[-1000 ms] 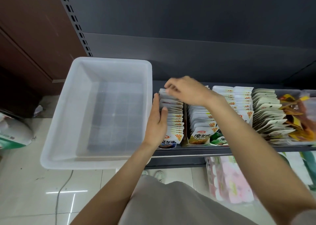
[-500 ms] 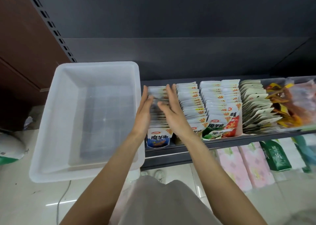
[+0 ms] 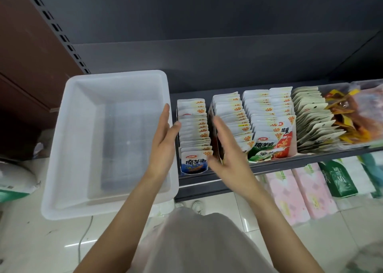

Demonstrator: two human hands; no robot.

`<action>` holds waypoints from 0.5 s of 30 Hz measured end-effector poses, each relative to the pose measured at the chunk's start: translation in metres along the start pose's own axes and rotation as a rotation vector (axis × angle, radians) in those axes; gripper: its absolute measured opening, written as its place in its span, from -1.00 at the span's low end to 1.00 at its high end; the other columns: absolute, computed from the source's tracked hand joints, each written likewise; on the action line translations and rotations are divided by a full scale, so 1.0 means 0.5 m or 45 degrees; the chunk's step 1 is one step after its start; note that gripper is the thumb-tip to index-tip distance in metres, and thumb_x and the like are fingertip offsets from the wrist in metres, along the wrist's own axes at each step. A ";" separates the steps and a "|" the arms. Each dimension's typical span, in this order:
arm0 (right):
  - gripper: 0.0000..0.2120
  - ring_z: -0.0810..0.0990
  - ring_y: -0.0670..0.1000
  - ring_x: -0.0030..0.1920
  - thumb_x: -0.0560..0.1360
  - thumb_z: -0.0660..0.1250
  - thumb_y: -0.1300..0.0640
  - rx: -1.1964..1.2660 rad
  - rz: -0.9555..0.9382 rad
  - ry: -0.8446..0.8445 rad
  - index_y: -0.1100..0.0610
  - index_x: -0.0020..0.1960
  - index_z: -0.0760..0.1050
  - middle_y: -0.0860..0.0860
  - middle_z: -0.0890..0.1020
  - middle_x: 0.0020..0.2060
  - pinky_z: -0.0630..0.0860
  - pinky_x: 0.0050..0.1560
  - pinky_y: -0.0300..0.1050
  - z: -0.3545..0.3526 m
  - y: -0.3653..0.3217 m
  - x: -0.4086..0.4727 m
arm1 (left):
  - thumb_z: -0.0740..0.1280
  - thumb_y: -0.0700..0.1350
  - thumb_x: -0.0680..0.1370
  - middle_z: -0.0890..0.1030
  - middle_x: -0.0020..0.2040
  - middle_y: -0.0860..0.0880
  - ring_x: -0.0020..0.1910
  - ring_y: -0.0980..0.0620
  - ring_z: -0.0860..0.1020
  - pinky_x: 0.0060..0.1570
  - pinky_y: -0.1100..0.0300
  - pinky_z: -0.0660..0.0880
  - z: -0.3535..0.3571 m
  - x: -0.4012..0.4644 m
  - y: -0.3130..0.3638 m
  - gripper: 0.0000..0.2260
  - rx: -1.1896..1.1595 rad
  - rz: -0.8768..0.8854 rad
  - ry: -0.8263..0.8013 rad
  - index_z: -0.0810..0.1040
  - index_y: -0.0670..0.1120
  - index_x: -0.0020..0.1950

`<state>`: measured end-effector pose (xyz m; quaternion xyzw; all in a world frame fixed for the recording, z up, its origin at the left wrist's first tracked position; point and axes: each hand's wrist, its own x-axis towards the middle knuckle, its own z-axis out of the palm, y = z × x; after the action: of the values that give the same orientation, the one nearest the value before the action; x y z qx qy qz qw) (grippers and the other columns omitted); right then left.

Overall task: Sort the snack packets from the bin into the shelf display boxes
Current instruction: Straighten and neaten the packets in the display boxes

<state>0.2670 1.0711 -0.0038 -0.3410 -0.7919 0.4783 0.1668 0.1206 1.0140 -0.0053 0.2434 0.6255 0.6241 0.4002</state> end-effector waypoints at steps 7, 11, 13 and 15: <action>-0.25 0.18 -0.29 0.40 0.54 0.22 0.34 0.143 0.143 0.123 0.06 0.55 -0.13 -0.02 0.18 0.50 0.21 0.36 -0.35 0.076 0.022 0.076 | 0.15 -0.11 0.63 0.44 0.28 0.21 0.25 0.26 0.43 0.16 0.41 0.41 0.035 0.002 -0.039 -0.53 -0.089 -0.135 -0.058 0.12 0.05 0.53; -0.21 0.35 -0.26 0.34 0.50 0.20 0.44 0.513 0.258 0.178 -0.01 0.55 -0.09 -0.27 0.38 0.31 0.37 0.34 -0.18 0.089 0.037 0.094 | 0.14 -0.04 0.61 0.44 0.37 0.06 0.34 0.07 0.42 0.32 0.14 0.35 0.040 0.005 -0.056 -0.53 -0.225 -0.182 -0.039 0.14 0.09 0.52; -0.20 0.34 -0.15 0.38 0.49 0.21 0.42 0.561 0.314 0.171 -0.03 0.55 -0.08 -0.13 0.35 0.40 0.37 0.36 -0.07 0.081 0.040 0.094 | 0.07 -0.06 0.64 0.47 0.35 0.01 0.32 0.03 0.45 0.30 0.08 0.39 0.039 0.008 -0.050 -0.59 -0.339 -0.204 -0.060 0.20 0.04 0.51; -0.22 0.31 -0.18 0.35 0.51 0.21 0.40 0.560 0.341 0.132 -0.04 0.56 -0.07 -0.09 0.30 0.44 0.37 0.28 -0.27 0.071 0.038 0.093 | 0.01 -0.05 0.66 0.57 0.23 0.02 0.21 0.09 0.54 0.16 0.19 0.49 0.037 0.008 -0.045 -0.63 -0.394 -0.214 -0.089 0.31 -0.03 0.45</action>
<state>0.2202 1.0865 -0.0408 -0.4223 -0.6070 0.6388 0.2124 0.1374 1.0257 -0.0260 0.1474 0.5258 0.6684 0.5050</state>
